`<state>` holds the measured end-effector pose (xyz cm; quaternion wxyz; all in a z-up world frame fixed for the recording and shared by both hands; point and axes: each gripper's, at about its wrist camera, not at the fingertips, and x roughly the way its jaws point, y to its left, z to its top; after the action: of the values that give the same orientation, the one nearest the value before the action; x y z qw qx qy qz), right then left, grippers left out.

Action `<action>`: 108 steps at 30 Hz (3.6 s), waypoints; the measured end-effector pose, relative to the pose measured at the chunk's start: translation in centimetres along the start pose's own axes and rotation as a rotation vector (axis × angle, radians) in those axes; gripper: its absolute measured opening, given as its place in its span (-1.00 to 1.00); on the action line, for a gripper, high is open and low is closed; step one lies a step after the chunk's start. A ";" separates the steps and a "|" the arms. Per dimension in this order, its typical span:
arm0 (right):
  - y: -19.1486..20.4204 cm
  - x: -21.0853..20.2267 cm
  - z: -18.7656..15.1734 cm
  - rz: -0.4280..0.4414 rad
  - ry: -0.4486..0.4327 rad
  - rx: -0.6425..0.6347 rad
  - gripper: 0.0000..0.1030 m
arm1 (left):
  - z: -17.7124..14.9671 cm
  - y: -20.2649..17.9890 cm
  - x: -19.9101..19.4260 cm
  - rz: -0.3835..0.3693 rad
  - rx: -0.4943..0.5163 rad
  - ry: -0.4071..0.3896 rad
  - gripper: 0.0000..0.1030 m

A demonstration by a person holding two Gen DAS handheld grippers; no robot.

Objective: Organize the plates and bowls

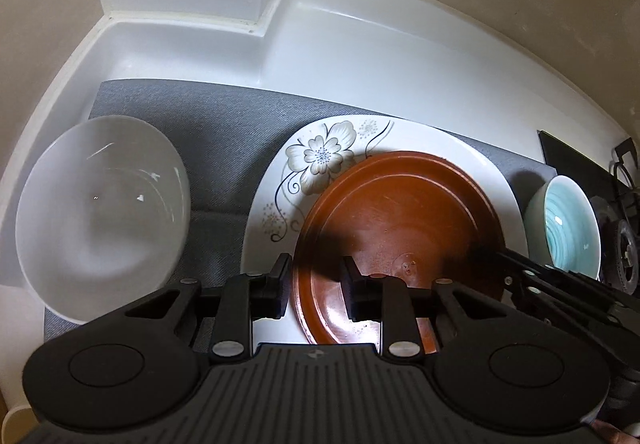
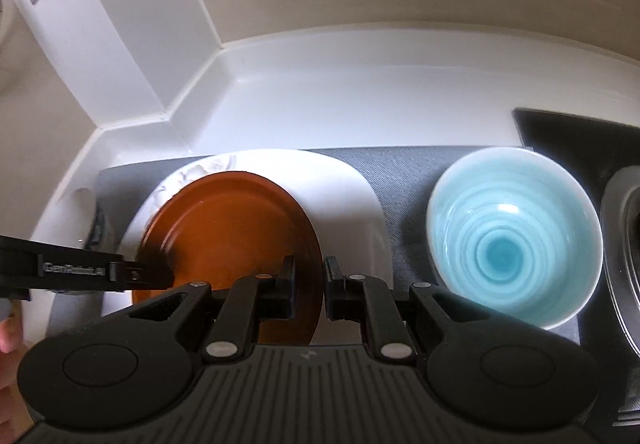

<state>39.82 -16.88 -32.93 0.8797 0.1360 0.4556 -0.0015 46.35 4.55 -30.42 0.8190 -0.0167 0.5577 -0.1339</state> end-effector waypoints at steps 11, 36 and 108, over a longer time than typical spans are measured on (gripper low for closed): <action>-0.3 -1.5 -1.4 -0.015 -0.047 0.020 -0.11 | -1.6 4.4 -5.3 -0.060 -0.060 -0.118 -0.18; 14.2 -0.5 1.7 0.280 -0.083 -0.165 0.12 | -2.9 16.6 -8.4 -0.005 -0.401 -0.259 -0.05; -10.8 -12.8 0.5 0.052 -0.244 0.214 -0.68 | 3.3 -16.6 -4.4 -0.120 0.215 -0.027 -0.76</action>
<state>31.38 -29.01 -24.92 0.9088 0.2393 0.3390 -0.0436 44.50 -10.80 -22.27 0.8139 0.0361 0.5271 -0.2416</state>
